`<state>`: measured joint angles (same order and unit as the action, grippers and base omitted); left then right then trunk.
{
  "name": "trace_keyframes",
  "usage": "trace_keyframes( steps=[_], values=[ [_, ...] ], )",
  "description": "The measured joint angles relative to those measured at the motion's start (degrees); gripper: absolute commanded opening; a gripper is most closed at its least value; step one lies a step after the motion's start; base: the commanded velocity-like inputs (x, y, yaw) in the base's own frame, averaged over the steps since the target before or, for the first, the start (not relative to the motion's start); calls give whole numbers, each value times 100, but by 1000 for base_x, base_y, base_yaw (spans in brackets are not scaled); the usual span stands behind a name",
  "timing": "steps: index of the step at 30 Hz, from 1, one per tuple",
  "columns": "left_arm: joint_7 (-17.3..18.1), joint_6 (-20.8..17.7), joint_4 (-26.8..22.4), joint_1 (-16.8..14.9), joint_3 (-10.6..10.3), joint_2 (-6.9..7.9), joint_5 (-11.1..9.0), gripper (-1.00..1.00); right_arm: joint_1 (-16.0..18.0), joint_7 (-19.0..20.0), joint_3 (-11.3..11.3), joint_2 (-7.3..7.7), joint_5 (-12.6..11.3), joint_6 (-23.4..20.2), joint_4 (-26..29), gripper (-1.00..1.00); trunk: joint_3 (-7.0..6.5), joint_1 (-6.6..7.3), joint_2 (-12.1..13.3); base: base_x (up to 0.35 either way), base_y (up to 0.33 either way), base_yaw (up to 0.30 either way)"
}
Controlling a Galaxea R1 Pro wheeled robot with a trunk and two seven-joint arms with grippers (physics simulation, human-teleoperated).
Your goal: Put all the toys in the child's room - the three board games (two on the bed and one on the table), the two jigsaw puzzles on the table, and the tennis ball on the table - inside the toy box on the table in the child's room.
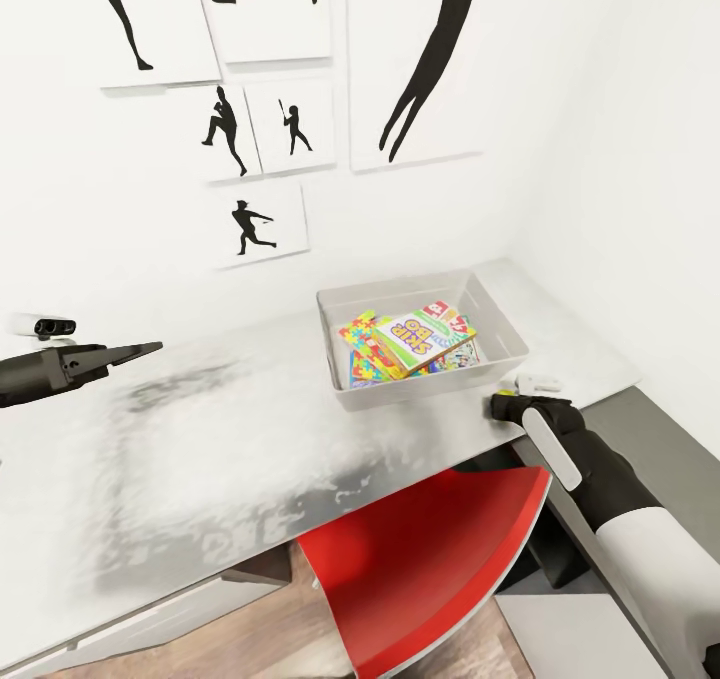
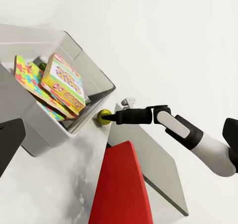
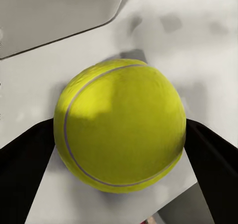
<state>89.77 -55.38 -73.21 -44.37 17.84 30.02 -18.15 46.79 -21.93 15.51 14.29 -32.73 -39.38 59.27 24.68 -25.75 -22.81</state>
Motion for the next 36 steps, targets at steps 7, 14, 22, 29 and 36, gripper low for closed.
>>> trace_keyframes(
  steps=[7, 14, 22, 29, 36],
  values=[
    [0, 0, 0, 2, -1, -3, 0, 100, 0, -2, -4, -11, 4, 5, 5, -100, -17, 0, 0, 0, 0, 0],
    [0, 0, 0, 2, -1, -2, -1, 100, 0, 0, -3, -12, 3, 8, 8, -100, -77, 0, 0, 0, 0, 0],
    [0, 0, 0, 2, 1, -5, -3, 100, 0, 0, -2, -9, 4, 5, 3, -100, -152, 0, 0, -7, 0, 0],
    [0, 0, 0, 2, 1, -2, -1, 100, 0, 0, -2, -5, -4, 6, -8, -100, -187, 0, 0, -38, 0, 0],
    [0, 0, 0, 2, 1, -1, 0, 100, 0, 0, -4, -4, -5, 0, -1, -100, -189, 0, 0, -1, 0, 0]
  ],
)
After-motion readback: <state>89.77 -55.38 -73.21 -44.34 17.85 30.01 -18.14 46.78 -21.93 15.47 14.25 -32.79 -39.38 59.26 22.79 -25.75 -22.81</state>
